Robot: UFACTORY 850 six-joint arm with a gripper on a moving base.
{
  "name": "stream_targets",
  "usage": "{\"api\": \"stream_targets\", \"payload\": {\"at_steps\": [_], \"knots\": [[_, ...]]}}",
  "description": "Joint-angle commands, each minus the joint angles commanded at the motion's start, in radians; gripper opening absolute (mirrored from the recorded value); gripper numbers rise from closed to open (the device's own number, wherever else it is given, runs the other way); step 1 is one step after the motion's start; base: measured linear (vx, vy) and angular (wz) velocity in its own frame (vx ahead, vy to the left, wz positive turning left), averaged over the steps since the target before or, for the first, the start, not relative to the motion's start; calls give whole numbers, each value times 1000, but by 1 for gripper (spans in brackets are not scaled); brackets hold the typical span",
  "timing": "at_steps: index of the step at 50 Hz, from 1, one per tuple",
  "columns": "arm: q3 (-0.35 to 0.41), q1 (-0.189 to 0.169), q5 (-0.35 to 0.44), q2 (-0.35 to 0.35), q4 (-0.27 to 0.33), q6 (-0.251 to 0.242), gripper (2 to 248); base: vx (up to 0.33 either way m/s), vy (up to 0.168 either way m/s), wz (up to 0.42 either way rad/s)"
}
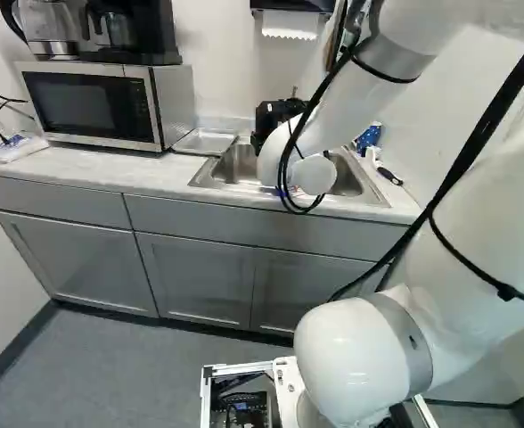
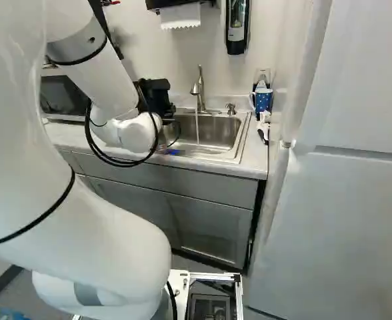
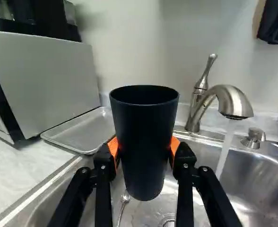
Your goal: Rinse the cup and place it in the tray
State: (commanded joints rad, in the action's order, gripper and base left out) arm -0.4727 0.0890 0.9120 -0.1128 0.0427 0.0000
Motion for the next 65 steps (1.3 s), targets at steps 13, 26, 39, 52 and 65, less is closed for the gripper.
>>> {"api": "stream_targets", "payload": {"at_steps": [13,26,39,52,65], "knots": [[-9,-43,-5,39,0,0,122,0,0,0],[-14,-70,-15,76,0,0,122,0,0,0],[-23,-97,-30,116,0,0,122,0,0,0],[-33,-135,-30,155,0,0,122,0,0,0],[-46,-177,-30,167,0,0,122,0,0,0]]}}
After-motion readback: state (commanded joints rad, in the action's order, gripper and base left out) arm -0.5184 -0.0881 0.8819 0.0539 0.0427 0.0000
